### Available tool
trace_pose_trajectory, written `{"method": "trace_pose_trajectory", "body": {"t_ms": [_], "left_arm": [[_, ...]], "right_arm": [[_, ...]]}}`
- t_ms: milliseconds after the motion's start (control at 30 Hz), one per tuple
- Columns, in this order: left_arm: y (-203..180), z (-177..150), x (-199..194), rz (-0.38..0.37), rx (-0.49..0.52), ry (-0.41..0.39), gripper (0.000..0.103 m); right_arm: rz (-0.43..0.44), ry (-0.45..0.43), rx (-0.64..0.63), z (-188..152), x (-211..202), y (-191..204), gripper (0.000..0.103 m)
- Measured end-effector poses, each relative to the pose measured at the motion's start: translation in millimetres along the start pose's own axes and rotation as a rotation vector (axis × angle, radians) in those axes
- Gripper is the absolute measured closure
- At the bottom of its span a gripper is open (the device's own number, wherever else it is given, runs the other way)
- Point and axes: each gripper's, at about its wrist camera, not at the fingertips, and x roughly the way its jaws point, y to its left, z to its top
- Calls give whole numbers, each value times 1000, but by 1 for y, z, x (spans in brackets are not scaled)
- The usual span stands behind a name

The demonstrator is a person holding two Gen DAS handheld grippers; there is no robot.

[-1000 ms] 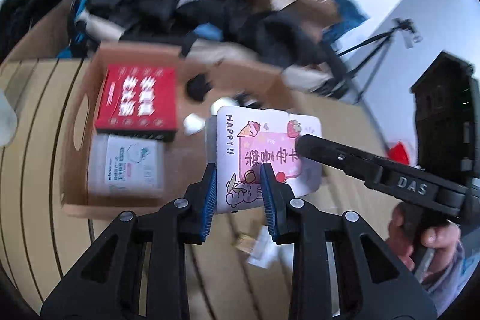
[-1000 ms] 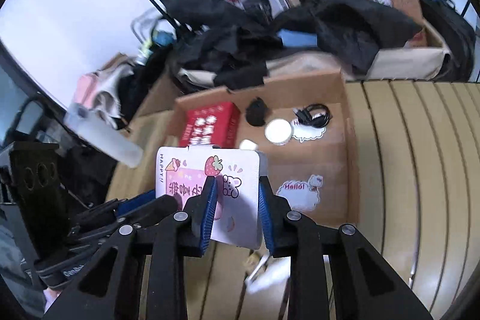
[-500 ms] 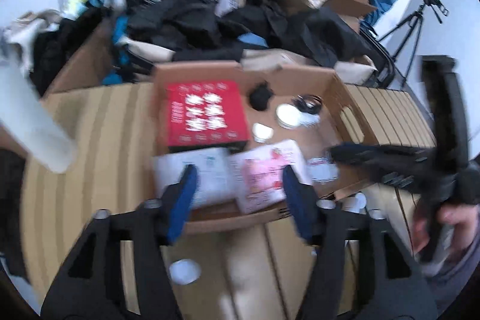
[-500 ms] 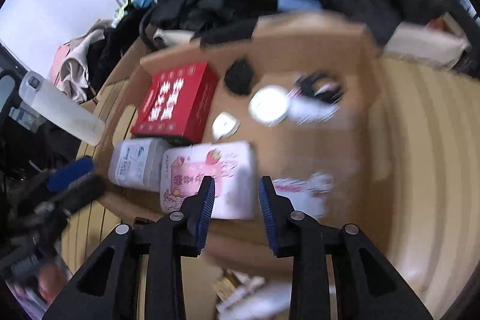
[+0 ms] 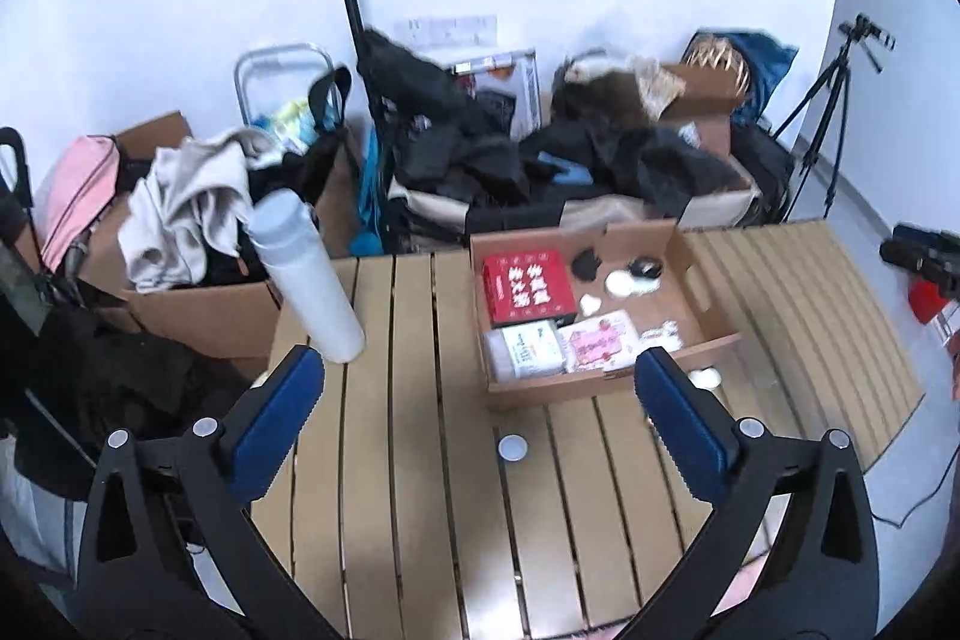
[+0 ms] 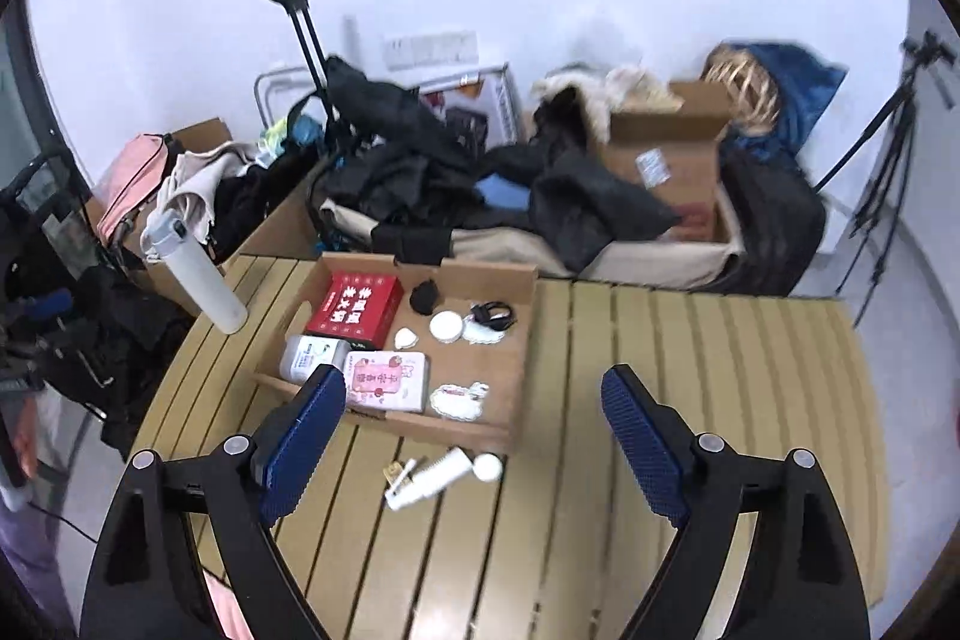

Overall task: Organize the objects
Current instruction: 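Open both grippers and withdraw from the tray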

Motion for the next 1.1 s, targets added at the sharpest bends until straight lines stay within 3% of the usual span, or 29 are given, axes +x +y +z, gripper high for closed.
{"method": "trace_pose_trajectory", "body": {"t_ms": [133,233,333,433,500,600,700,767,800,833,933,967,1033,1100], "left_arm": [[-2,-2,-46,-3,-14,-18,0],[-3,-4,-84,-88,-14,-24,0],[-7,-6,-124,-112,6,-31,0],[-11,-7,-170,-110,35,-89,0],[-10,-9,-206,-105,51,-162,0],[-5,-8,-249,-68,60,-249,0],[2,-6,-267,-56,48,-277,0],[8,-8,-264,-65,26,-284,0],[9,-11,-257,-64,10,-289,0],[9,-16,-247,-52,-2,-296,0],[1,-48,-188,56,15,-295,0],[-3,-64,-160,102,12,-280,0],[-11,-98,-102,93,2,-224,0],[-18,-132,-38,43,-7,-112,0]], "right_arm": [[95,-51,5,-17,-54,11,13],[124,-95,-48,-28,-102,25,13],[150,-106,-145,-38,-154,44,13],[154,-95,-267,-50,-198,63,13],[119,-127,-336,-57,-235,71,13],[15,-262,-431,-64,-299,77,13],[-70,-448,-496,-73,-358,76,13],[-120,-504,-508,-75,-376,74,12],[-125,-499,-503,-74,-375,73,3],[-111,-467,-488,-72,-365,69,0],[-47,-156,-436,-80,-281,54,0],[-47,-107,-419,-91,-250,50,0],[40,-27,-378,-121,-188,42,0],[77,17,-300,-148,-133,31,0]]}}
